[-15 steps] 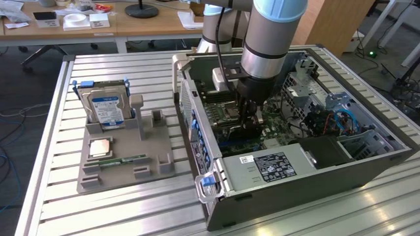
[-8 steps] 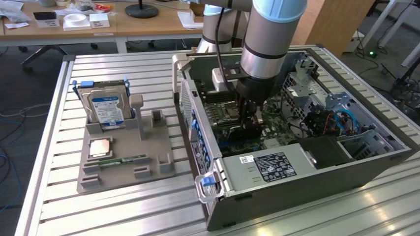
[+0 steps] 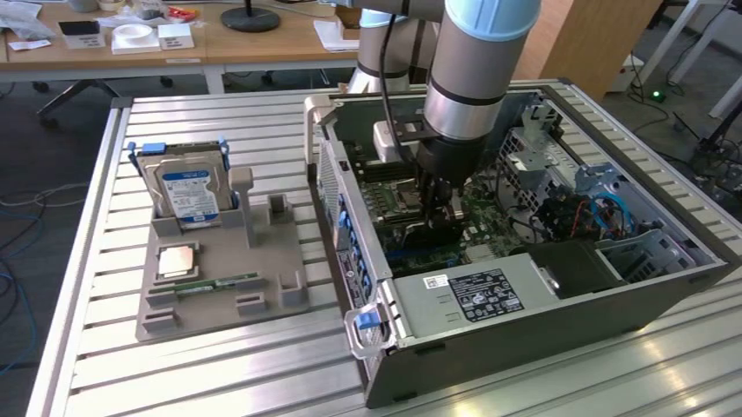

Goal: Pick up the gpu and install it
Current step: 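Insert the gpu into the slot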

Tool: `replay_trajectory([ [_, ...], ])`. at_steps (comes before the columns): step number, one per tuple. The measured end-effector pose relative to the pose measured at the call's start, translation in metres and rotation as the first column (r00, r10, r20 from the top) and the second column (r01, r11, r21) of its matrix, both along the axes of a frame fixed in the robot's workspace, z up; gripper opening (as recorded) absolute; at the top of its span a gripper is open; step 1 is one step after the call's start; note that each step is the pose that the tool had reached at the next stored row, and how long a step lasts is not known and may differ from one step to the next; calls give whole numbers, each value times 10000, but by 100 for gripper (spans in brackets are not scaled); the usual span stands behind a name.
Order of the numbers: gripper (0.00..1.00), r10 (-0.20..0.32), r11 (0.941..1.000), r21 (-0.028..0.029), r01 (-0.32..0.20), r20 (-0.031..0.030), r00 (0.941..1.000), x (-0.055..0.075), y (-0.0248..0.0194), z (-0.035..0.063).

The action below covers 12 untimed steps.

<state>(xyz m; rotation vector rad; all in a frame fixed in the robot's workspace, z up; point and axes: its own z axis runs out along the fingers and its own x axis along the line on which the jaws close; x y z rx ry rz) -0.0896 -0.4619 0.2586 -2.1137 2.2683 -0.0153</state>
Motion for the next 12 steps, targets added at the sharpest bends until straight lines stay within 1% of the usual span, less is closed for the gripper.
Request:
replay_trajectory([
  [12, 26, -13, 10000, -1, 13, 0, 10000, -1, 0, -2],
])
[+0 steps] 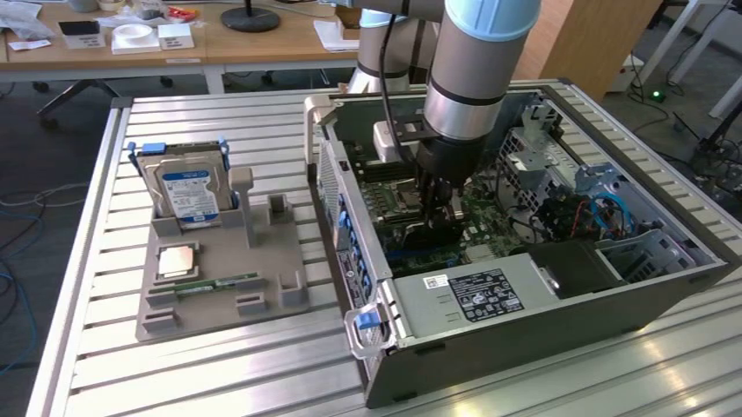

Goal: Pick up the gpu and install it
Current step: 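Insert the gpu into the slot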

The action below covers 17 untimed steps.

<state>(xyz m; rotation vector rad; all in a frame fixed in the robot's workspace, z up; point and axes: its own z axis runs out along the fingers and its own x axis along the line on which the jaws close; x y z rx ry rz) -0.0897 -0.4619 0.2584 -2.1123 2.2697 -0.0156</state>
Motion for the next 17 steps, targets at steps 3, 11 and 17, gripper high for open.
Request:
replay_trajectory([
  [3, 26, 0, 10000, -1, 0, 0, 10000, 0, 0, 0],
  [11, 26, 0, 10000, -2, 0, -1, 10000, -1, 0, -3],
  [17, 27, -6, 10000, 17, 6, 5, 10000, -2, 2, -10],
])
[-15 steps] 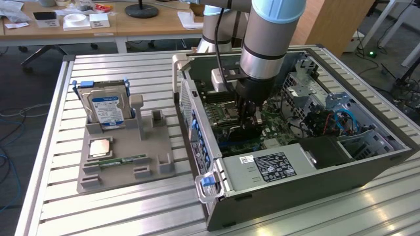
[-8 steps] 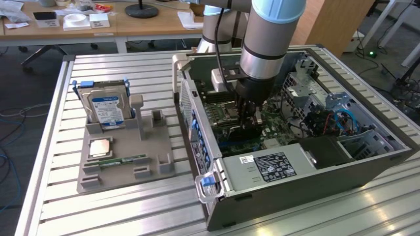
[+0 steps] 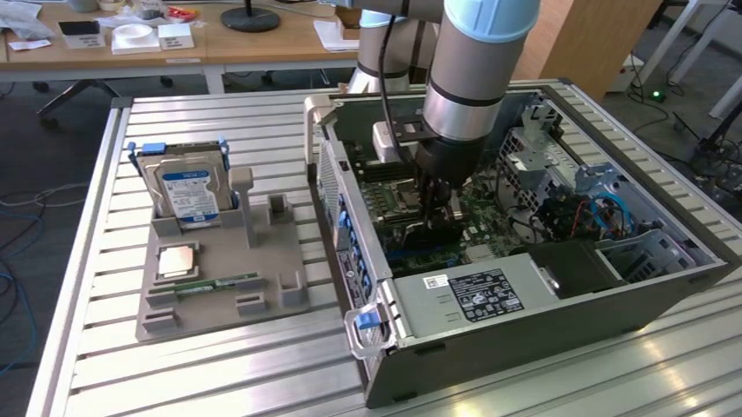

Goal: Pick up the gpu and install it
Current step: 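Insert the gpu into the slot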

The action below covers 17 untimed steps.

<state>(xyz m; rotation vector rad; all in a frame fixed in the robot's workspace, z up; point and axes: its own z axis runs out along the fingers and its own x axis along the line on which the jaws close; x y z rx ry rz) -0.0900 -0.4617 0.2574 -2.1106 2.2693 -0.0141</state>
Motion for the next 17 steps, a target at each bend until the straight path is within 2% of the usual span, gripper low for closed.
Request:
replay_trajectory([
  [1, 33, 1, 10000, -5, -1, 1, 10000, 0, 0, 1],
  [2, 33, 2, 10000, -15, -2, -4, 10000, 1, -1, 6],
  [3, 40, 5, 10000, -17, -5, -5, 10000, 2, -2, 7],
  [17, 40, 5, 10000, -17, -5, -4, 10000, -1, 10, 7],
])
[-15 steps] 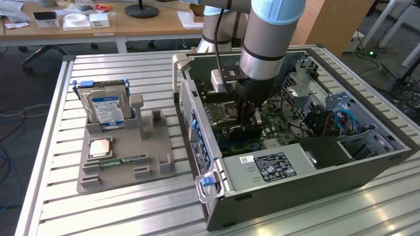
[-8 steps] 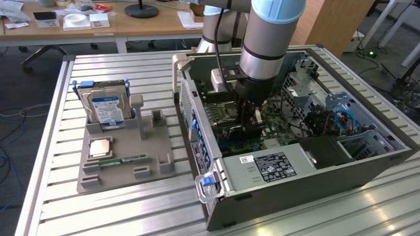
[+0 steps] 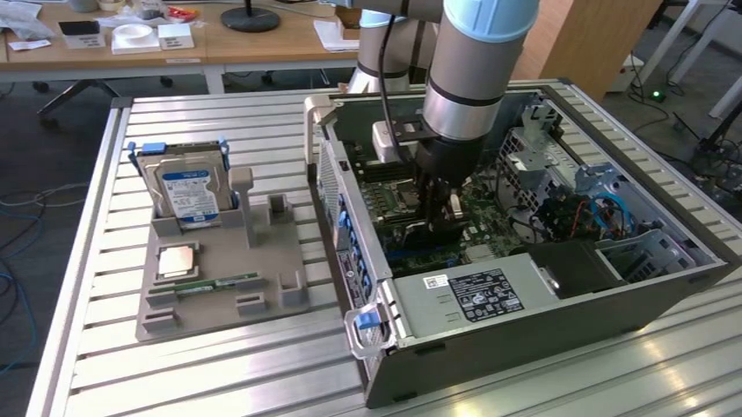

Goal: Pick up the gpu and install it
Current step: 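Insert the gpu into the slot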

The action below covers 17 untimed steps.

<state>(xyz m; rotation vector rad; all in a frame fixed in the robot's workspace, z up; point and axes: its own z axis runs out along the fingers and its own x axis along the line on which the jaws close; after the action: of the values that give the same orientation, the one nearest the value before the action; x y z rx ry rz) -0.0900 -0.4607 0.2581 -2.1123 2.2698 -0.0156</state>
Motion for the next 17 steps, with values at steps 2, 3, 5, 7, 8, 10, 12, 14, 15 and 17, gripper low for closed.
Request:
replay_trajectory([
  [2, 40, 1, 10000, 0, -1, 0, 10000, 0, 0, 0],
  [3, 40, 0, 10000, 0, 0, -1, 10000, 0, 0, 0],
  [5, 40, 0, 10000, 0, 0, 0, 10000, 0, 0, 0],
  [7, 40, 0, 10000, 1, 0, 0, 10000, 0, 1, 0],
  [8, 40, 0, 10000, 0, 0, 0, 10000, 0, 0, 0],
  [10, 38, 1, 10000, 0, -1, 0, 10000, 0, 0, 0],
  [12, 31, 0, 10000, 0, 0, -1, 10000, 0, 1, 0],
  [14, 31, 0, 10000, 0, 0, 0, 10000, 0, 0, 0],
  [15, 31, 0, 10000, 0, 0, 0, 10000, 0, 1, 0],
  [17, 31, 0, 10000, 0, 0, -1, 10000, 0, 0, 0],
])
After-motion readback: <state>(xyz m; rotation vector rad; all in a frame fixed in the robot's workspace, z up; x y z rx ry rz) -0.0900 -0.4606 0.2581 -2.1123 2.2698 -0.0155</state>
